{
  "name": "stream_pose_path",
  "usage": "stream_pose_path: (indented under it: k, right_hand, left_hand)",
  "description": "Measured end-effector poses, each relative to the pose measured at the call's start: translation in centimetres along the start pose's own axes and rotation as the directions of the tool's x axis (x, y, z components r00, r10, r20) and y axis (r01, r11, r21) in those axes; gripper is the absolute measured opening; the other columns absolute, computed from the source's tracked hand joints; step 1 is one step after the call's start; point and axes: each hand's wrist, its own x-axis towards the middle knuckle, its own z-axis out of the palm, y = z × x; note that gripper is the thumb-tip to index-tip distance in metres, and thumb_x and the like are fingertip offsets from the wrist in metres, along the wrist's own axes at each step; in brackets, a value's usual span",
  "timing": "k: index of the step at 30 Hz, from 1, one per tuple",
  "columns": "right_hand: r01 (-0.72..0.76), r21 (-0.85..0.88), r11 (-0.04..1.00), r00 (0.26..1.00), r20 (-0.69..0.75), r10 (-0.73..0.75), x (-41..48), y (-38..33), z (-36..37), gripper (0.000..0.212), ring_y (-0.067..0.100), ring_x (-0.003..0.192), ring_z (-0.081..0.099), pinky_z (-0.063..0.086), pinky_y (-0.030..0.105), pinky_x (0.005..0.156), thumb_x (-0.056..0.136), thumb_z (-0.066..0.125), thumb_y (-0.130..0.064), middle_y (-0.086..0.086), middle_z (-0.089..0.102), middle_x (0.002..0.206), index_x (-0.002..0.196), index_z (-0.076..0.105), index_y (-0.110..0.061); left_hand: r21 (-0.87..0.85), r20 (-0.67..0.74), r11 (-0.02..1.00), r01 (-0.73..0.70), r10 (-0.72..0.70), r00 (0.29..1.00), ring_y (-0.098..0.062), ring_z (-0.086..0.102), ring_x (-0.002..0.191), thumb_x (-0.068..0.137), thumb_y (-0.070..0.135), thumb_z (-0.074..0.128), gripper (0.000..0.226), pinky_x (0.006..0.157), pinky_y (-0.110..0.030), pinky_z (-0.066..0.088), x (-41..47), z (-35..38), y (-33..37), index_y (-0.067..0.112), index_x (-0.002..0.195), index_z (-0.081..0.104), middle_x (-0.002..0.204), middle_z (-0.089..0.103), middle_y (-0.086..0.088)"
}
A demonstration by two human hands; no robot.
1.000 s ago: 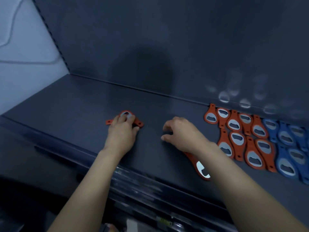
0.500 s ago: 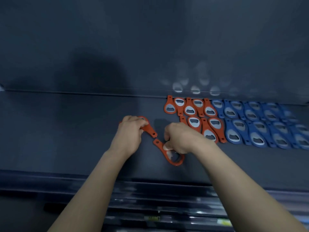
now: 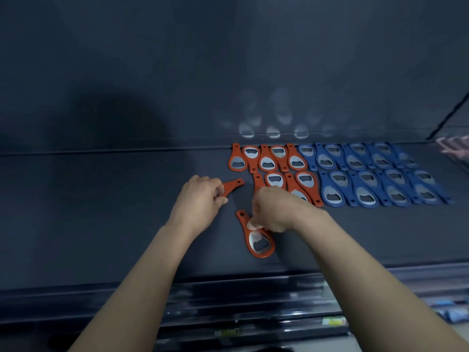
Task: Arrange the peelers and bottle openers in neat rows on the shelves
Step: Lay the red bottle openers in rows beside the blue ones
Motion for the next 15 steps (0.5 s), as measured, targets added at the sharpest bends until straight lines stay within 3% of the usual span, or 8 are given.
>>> stream_pose_path:
  k: [5,8,12,15]
  right_hand:
    - [-0.002,0.021,1.0,1.0,0.029,0.001,-0.1,0.1,-0.2,0.032,0.016,0.053,0.046,0.038,0.025,0.049,0.081,0.07,-0.027,0.0,0.048,0.06,0.062,0.048,-0.014]
    - [0.012,0.009,1.0,0.999,0.036,-0.012,-0.1,0.1,-0.3,0.03,0.017,0.059,0.049,0.041,0.025,0.052,0.082,0.069,-0.027,0.0,0.048,0.063,0.064,0.051,-0.013]
    - [0.02,0.01,1.0,0.999,0.048,-0.02,-0.3,0.0,-0.5,0.02,0.019,0.069,0.054,0.046,0.028,0.063,0.083,0.069,-0.027,0.001,0.053,0.069,0.078,0.058,-0.011]
    - [0.019,0.019,1.0,0.998,0.061,-0.02,-0.4,0.3,-0.6,0.021,0.02,0.071,0.056,0.049,0.03,0.068,0.082,0.07,-0.027,0.002,0.055,0.072,0.08,0.058,-0.009]
  left_hand:
    - [-0.026,0.005,1.0,-0.008,0.008,1.0,-0.013,0.047,0.081,0.081,0.026,0.069,0.017,0.07,-0.028,0.042,0.2,0.5,1.1,0.015,0.093,0.065,0.076,0.048,0.008]
    - [-0.016,0.011,1.0,-0.023,0.023,1.0,-0.013,0.047,0.081,0.082,0.025,0.069,0.015,0.067,-0.025,0.038,0.3,0.5,1.3,0.015,0.093,0.065,0.072,0.044,0.011]
    - [0.015,0.064,0.998,-0.053,0.052,0.997,-0.011,0.04,0.085,0.086,0.022,0.064,0.025,0.076,-0.025,0.036,0.5,0.1,0.8,0.018,0.11,0.063,0.078,0.045,0.011]
    - [0.084,0.127,0.993,-0.081,0.07,0.989,-0.009,0.036,0.088,0.09,0.02,0.058,0.025,0.081,-0.027,0.026,0.7,-0.6,-0.3,0.022,0.114,0.062,0.078,0.042,0.018]
